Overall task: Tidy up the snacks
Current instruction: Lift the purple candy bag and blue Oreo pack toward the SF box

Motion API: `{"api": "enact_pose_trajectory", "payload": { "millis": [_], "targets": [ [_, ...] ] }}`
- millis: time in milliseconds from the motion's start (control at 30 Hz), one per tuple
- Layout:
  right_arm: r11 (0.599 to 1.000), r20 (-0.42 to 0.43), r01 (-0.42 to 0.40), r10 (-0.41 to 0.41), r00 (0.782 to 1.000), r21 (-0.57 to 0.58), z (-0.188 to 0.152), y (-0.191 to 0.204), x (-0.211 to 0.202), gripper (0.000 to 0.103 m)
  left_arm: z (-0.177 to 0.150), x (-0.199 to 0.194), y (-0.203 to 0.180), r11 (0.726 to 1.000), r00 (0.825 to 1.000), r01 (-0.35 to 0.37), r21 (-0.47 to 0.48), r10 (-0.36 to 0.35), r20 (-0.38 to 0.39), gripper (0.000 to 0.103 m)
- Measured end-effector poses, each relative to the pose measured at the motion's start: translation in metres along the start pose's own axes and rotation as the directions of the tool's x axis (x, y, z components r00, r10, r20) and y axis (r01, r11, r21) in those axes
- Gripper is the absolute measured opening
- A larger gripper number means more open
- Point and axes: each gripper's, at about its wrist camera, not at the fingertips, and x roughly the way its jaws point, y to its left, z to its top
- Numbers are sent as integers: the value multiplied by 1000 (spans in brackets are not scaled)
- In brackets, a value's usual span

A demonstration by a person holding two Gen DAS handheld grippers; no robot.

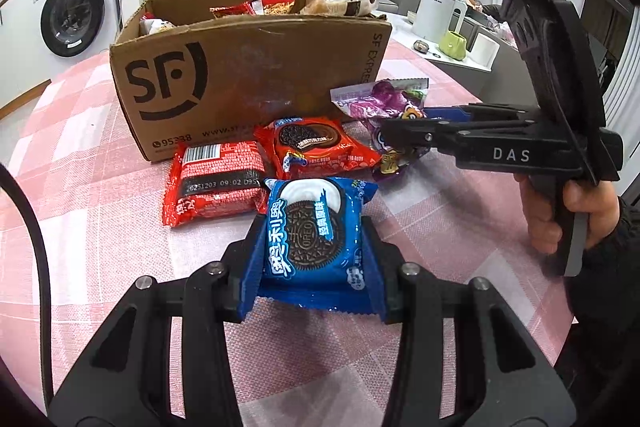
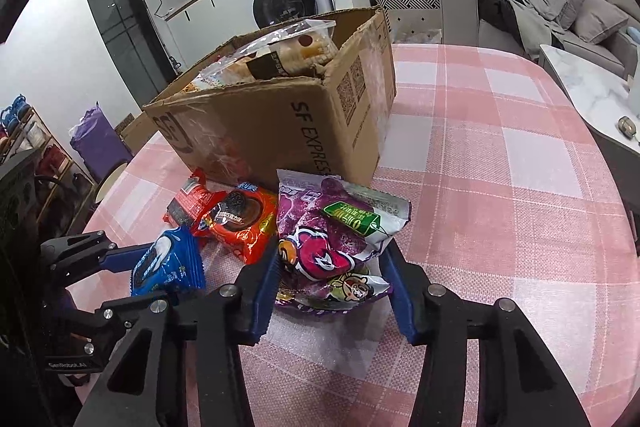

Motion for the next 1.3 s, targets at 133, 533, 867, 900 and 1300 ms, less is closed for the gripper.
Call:
{"api": "enact_pose_trajectory", "payload": {
  "millis": [133,533,867,900,1300],
  "targets": [
    [1000,12,-1,1,1000,1,1,1,-7,50,-3,-6,2,1000,1000,-1,-3,1,15,41],
    [1000,66,-25,25,998,-2,1,6,-34,50,-3,-35,4,1000,997,-2,-12,3,75,41],
    [999,120,-44,46,992,-19,7,16,-57,50,2,-61,7,999,991,-20,-37,25,134,41],
    [999,130,-45,48,990,-20,8,18,-60,50,3,-62,7,999,990,-24,-40,29,140,41],
    [998,185,-52,57,981,-34,13,36,-83,50,11,-87,11,996,976,-62,-70,75,203,41]
  ]
}}
